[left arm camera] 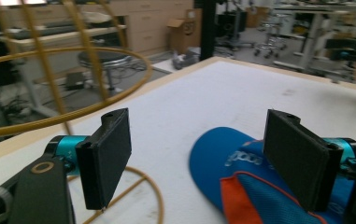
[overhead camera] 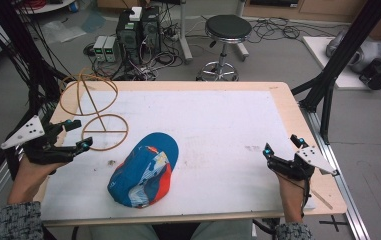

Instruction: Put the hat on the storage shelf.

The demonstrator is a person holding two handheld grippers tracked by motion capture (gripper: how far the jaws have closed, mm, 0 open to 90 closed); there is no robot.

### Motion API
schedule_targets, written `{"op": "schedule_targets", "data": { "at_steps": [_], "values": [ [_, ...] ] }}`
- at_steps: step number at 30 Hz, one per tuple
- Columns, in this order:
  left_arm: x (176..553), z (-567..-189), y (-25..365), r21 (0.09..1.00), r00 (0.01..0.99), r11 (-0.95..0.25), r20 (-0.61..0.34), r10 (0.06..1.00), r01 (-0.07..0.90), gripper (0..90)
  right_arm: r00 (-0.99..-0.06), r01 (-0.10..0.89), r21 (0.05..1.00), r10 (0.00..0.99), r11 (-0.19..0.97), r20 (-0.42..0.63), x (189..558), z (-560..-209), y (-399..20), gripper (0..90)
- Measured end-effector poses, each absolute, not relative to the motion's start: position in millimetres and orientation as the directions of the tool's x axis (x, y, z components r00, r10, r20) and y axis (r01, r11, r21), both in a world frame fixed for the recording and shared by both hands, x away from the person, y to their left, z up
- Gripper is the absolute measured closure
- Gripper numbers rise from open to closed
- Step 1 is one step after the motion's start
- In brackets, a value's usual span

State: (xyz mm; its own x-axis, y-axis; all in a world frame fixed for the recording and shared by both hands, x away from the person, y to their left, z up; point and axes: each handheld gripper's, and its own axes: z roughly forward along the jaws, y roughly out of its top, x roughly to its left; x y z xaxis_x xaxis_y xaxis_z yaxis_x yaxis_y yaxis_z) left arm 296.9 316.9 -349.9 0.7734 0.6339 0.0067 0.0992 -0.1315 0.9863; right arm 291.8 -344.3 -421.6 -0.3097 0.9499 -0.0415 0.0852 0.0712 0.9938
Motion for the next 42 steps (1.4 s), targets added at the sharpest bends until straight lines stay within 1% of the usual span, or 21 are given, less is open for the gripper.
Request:
{"op": "schedule_targets", "data": {
  "at_steps": [3,4,5,7,8,11,19,25,32,34,42],
  "values": [
    [297,-349,312,0.986,0.793,-0.138,0.006,0.609,0.098,25.0,-0.311,0.082,0.994,0.949,0.078,-0.049,293,-422,-344,4.6],
    [297,-350,307,0.985,0.817,-0.141,0.002,0.576,0.098,25.3,-0.311,0.085,0.993,0.949,0.081,-0.05,292,-422,-344,4.6],
    [297,-350,307,0.985,0.817,-0.141,0.002,0.576,0.098,26.1,-0.311,0.085,0.993,0.949,0.081,-0.05,292,-422,-344,4.6],
    [298,-352,299,0.982,0.849,-0.156,-0.007,0.529,0.105,26.3,-0.312,0.082,0.993,0.949,0.083,-0.053,292,-422,-343,4.6],
    [298,-352,299,0.982,0.849,-0.156,-0.007,0.529,0.105,26.4,-0.312,0.082,0.993,0.949,0.083,-0.053,292,-422,-343,4.6],
    [299,-356,291,0.98,0.878,-0.166,-0.02,0.479,0.113,26.8,-0.312,0.084,0.993,0.949,0.082,-0.052,292,-422,-343,4.6],
    [303,-367,266,0.956,0.932,-0.251,-0.053,0.358,0.15,27.3,-0.308,0.086,0.992,0.95,0.09,-0.059,292,-422,-343,4.6],
    [306,-374,252,0.952,0.939,-0.257,-0.074,0.337,0.168,28.0,-0.31,0.083,0.992,0.948,0.097,-0.067,293,-422,-343,4.6],
    [309,-381,238,0.944,0.935,-0.277,-0.077,0.345,0.18,28.0,-0.309,0.088,0.991,0.949,0.096,-0.065,293,-422,-343,4.6],
    [311,-386,233,0.939,0.931,-0.281,-0.089,0.353,0.196,28.0,-0.309,0.09,0.991,0.949,0.097,-0.064,293,-422,-343,4.6],
    [313,-395,224,0.926,0.933,-0.304,-0.112,0.342,0.223,27.8,-0.309,0.085,0.991,0.948,0.104,-0.073,293,-422,-342,4.6]
  ]
}}
